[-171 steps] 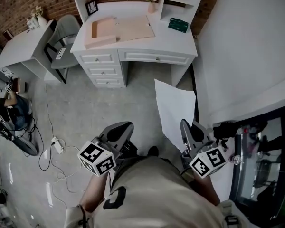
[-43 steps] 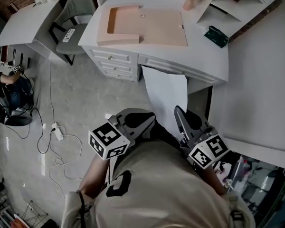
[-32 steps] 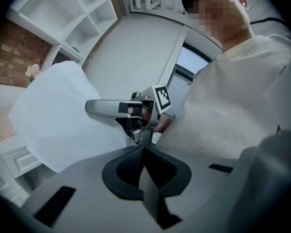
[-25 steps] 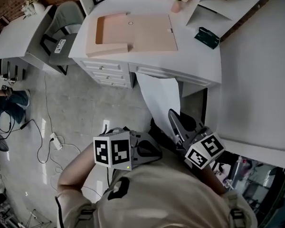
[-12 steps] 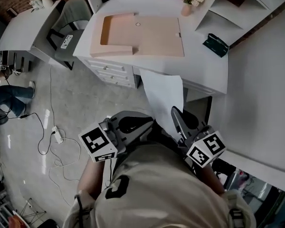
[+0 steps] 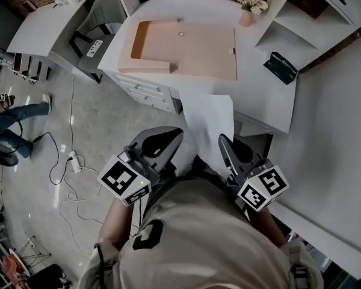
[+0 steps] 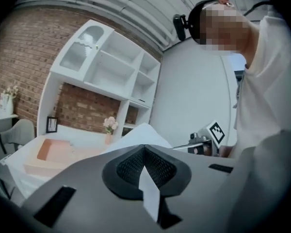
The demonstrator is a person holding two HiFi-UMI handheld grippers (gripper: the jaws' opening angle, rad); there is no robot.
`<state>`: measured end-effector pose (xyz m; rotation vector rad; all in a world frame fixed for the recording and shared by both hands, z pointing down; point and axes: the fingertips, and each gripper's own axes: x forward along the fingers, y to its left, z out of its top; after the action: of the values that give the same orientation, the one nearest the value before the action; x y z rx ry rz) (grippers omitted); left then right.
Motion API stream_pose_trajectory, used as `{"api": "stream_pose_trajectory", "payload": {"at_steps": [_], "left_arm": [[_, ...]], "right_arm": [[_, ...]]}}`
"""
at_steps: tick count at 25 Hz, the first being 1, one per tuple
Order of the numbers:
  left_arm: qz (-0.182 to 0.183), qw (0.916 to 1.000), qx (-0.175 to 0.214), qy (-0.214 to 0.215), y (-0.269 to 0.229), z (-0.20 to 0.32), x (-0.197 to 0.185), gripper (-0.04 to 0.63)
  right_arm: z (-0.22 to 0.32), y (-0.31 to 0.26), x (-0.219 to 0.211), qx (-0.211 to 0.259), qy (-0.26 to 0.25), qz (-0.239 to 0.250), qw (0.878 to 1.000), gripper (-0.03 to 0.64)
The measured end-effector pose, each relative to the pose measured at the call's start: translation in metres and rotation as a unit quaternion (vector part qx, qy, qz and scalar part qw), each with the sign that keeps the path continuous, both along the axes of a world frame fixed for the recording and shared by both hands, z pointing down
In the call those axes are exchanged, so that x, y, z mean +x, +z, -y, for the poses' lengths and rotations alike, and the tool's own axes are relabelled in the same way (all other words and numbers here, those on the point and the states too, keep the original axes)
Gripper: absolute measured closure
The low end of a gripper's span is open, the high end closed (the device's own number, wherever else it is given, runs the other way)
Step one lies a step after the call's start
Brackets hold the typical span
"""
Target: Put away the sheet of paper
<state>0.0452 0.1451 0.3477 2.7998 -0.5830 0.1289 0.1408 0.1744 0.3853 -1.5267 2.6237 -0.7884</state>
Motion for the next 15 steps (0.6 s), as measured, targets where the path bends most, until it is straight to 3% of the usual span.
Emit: {"api": "stream_pose_trajectory", "payload": {"at_steps": [5, 8, 15], "left_arm": [[0.008, 0.9958, -0.045, -0.079, 0.013, 0.030, 0.005, 0.580], [0.009, 0.9961, -0.060, -0.064, 0.017, 0.030, 0.027, 0.580], [0.071, 0.9970, 0.027, -0.015, 0.007, 0.025, 0.077, 0.580]], "right_arm": [[0.011, -0.001, 0.024, 0.012, -0.011, -0.001, 1.000, 0.589], [0.015, 0.003, 0.044, 0.011, -0.006, 0.000, 1.000, 0.589], [0.026, 0.004, 0.086, 0.015, 0.010, 0.001, 1.000, 0.589]]}}
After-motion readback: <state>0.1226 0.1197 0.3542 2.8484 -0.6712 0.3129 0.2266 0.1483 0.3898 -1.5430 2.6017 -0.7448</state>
